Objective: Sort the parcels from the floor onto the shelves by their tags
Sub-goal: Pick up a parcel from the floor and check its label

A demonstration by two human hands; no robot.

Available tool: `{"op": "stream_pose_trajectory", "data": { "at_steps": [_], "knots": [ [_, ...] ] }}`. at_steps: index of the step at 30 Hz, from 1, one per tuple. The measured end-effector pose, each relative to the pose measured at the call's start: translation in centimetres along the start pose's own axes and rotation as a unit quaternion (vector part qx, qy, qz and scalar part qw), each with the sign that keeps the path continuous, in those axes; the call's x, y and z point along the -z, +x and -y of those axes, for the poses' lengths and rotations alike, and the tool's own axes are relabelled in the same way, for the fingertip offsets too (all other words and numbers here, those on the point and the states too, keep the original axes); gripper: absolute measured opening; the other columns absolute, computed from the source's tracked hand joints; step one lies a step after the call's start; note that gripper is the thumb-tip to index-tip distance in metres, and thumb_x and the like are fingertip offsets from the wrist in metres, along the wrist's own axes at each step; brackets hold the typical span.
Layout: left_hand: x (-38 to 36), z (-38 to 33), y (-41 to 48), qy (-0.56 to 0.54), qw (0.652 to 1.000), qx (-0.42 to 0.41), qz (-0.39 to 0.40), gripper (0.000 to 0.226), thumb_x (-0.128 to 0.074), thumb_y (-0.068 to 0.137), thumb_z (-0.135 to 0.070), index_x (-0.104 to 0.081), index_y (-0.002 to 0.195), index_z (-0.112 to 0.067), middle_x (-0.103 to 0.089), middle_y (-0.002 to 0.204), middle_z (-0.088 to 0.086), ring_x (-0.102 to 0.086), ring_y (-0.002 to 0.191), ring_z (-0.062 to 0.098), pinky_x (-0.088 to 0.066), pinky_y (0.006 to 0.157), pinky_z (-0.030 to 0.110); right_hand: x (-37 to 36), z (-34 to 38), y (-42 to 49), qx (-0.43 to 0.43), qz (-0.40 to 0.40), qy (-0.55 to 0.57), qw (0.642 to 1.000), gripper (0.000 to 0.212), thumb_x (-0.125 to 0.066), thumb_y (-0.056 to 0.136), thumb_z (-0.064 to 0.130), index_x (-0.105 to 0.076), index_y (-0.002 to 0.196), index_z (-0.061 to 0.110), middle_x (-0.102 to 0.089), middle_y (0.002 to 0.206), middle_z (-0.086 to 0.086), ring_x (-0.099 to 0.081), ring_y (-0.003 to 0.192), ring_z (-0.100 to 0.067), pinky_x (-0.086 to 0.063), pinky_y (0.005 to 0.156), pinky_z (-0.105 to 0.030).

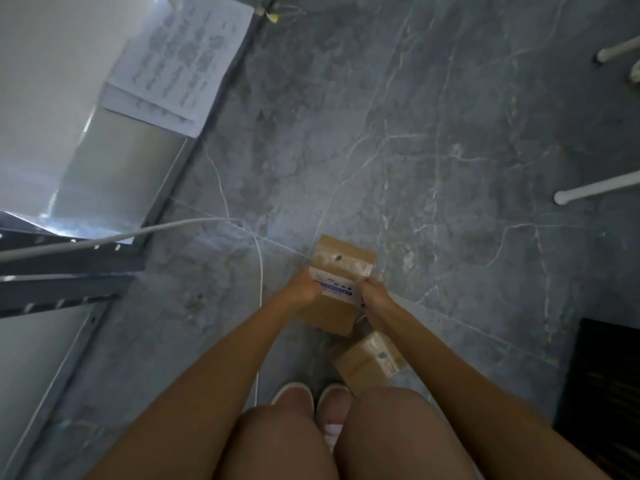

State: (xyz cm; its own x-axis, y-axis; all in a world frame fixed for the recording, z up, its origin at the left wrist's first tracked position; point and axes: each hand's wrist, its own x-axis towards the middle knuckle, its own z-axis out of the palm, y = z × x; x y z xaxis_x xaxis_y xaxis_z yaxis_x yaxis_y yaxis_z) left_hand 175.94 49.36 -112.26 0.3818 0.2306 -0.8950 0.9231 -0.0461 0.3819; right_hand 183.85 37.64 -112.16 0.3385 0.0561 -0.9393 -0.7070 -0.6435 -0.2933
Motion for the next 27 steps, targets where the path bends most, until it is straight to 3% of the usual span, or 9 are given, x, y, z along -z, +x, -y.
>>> {"op": "stream_pose_trajectory", "data": {
  "at_steps": [3,5,9,13,18,22,27],
  "knots": [
    [-0.4,-0.8,-2.3,-0.044,0.999,0.002,-0.031,0.039,-0.043,0.089,0.001,-0.048,0.127,-0.005,-0.056,0.128,0.015,-0.052,0.119,0.032,-0.042,0.092,0.032,0.0,0.3,-1.9,0.016,0.004,0.045,0.999,0.041,-0.028,0.093,-0.003,-0.053,0.122,0.014,-0.063,0.11,-0.01,-0.06,0.101,-0.03,-0.05,0.091,-0.051],
    [0.6,-2.5,-5.4,-0.058,0.997,-0.007,-0.053,0.036,-0.041,0.091,0.002,-0.051,0.125,-0.005,-0.057,0.127,0.015,-0.052,0.119,0.031,-0.041,0.09,0.031,1.0,1.4,-5.4,0.033,0.007,0.052,0.998,0.049,-0.025,0.092,-0.007,-0.055,0.122,0.016,-0.063,0.107,-0.008,-0.06,0.095,-0.026,-0.052,0.082,-0.047],
    [3.0,-5.6,-14.0,-0.082,0.994,-0.021,-0.076,0.036,-0.039,0.093,-0.004,-0.05,0.127,-0.009,-0.057,0.13,0.013,-0.054,0.118,0.031,-0.044,0.095,0.035,3.5,4.7,-16.5,0.066,-0.003,0.064,0.996,0.044,-0.03,0.095,-0.002,-0.058,0.122,0.018,-0.066,0.094,-0.001,-0.06,0.076,-0.015,-0.052,0.074,-0.044],
    [6.6,-10.6,-26.4,-0.086,0.991,-0.042,-0.091,0.039,-0.034,0.097,-0.007,-0.048,0.133,-0.01,-0.057,0.13,0.014,-0.055,0.115,0.032,-0.048,0.094,0.038,5.8,8.5,-31.0,0.082,-0.021,0.106,0.991,0.039,-0.031,0.098,0.003,-0.055,0.121,0.024,-0.06,0.093,0.004,-0.055,0.075,-0.007,-0.047,0.064,-0.031],
    [12.3,-16.7,-43.5,-0.138,0.973,-0.099,-0.155,0.033,-0.043,0.092,-0.005,-0.066,0.111,-0.019,-0.068,0.115,0.009,-0.063,0.099,0.025,-0.052,0.086,0.035,8.4,12.9,-48.8,0.138,-0.027,0.114,0.984,0.036,-0.03,0.102,0.017,-0.051,0.131,0.022,-0.057,0.117,-0.005,-0.055,0.096,-0.019,-0.049,0.072,-0.032],
    [16.0,-20.0,-56.1,-0.118,0.96,-0.147,-0.206,0.037,-0.037,0.097,-0.006,-0.059,0.126,-0.012,-0.064,0.123,0.014,-0.059,0.11,0.031,-0.045,0.088,0.033,9.7,15.9,-61.6,0.165,-0.03,0.125,0.978,0.039,-0.033,0.102,0.025,-0.046,0.138,0.02,-0.058,0.125,-0.007,-0.056,0.107,-0.026,-0.048,0.078,-0.034],
    [18.8,-23.8,-66.5,-0.19,0.93,-0.225,-0.22,0.032,-0.042,0.098,-0.012,-0.058,0.126,-0.007,-0.063,0.122,0.017,-0.059,0.112,0.034,-0.047,0.09,0.037,11.7,20.5,-73.6,0.273,-0.034,0.141,0.951,0.03,-0.033,0.102,0.026,-0.061,0.112,0.023,-0.064,0.096,0.003,-0.055,0.076,-0.001,-0.043,0.06,-0.019]
  ]
}}
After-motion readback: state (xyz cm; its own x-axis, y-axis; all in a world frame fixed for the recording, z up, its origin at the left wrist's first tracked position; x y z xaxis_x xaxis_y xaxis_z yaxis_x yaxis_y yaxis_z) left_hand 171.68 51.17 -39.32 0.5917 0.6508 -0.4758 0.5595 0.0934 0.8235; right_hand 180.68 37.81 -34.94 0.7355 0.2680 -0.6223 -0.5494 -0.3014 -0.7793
